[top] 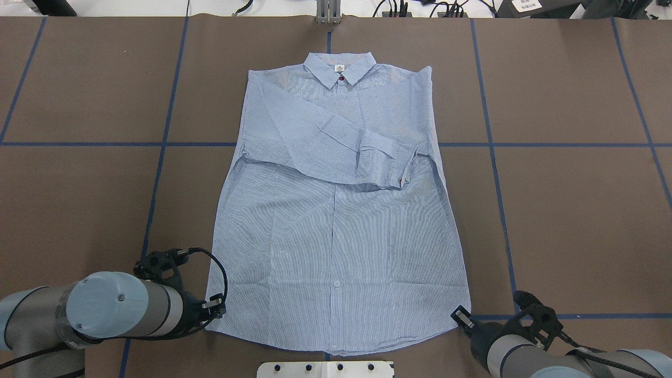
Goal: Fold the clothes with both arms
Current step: 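Grasp both hem corners with the left and right grippers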
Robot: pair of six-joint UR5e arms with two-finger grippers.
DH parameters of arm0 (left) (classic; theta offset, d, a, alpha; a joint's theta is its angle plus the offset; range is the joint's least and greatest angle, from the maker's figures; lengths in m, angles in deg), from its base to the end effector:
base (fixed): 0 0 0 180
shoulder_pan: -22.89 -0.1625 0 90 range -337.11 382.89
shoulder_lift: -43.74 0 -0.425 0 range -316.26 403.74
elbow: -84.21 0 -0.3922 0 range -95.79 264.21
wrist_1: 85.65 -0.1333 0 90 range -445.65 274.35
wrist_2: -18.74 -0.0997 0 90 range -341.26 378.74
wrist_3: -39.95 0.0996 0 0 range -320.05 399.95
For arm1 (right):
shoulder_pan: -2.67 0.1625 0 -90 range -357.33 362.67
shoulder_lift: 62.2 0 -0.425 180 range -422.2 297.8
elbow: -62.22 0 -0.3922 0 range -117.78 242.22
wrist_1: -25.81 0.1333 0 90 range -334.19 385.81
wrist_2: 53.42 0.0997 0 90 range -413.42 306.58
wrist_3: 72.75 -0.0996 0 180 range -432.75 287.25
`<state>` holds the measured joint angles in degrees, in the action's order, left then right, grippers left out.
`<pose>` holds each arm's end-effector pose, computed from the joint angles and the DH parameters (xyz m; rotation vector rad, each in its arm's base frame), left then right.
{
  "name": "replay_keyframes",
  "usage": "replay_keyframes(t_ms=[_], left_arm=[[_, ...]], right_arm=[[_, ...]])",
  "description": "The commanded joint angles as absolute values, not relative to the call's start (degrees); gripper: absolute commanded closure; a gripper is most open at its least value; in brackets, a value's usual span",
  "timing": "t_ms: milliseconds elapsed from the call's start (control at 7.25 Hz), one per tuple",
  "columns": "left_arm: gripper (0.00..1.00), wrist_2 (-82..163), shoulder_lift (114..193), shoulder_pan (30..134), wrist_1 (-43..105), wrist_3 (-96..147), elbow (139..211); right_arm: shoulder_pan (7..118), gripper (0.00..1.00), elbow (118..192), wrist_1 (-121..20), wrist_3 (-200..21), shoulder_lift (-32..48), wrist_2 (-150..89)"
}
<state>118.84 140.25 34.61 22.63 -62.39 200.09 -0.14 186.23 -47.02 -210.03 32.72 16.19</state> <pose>0.4841 -0.2187 0.3597 -0.1701 0.8848 -0.3134 -0.4504 -0.1461 0.3878 -0.0346 -0.8953 0.8690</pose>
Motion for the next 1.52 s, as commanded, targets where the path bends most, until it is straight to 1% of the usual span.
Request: replay_keyframes(t_ms=[0, 138, 276, 552, 690, 828, 966, 1242, 1380], left_arm=[[0.64, 118.50, 140.16, 33.18, 22.72, -64.46, 200.05], [0.76, 118.32, 140.16, 33.18, 22.72, -64.81, 200.22], [1.00, 118.15, 139.46, 33.18, 22.63, -65.95, 200.57], [1.00, 118.32, 136.39, 33.18, 22.46, -65.35, 203.99], [1.00, 118.32, 136.29, 33.26, 22.46, -65.08, 203.83], [0.93, 118.41, 136.38, 33.09, 22.46, -64.99, 203.65], [0.87, 118.58, 136.73, 33.00, 22.46, -64.99, 203.39], [0.69, 118.93, 137.17, 32.82, 22.54, -60.55, 203.12], [0.69, 118.94, 137.35, 32.82, 22.80, -59.90, 202.69]], right_arm=[[-0.05, 1.00, 186.32, -46.97, -210.03, 32.72, 16.19], [-0.05, 1.00, 186.76, -47.05, -210.03, 32.72, 16.19], [-0.05, 1.00, 187.02, -47.05, -210.03, 32.81, 16.19], [-0.05, 1.00, 187.03, -47.05, -210.03, 32.81, 16.19], [-0.05, 1.00, 187.03, -47.05, -210.03, 32.90, 16.19], [0.04, 1.00, 187.03, -47.05, -210.03, 32.98, 16.19], [0.12, 1.00, 187.03, -47.05, -210.03, 33.16, 16.19], [0.21, 1.00, 187.03, -47.05, -210.03, 33.16, 16.19], [0.39, 1.00, 187.03, -47.05, -210.03, 33.16, 16.19]])
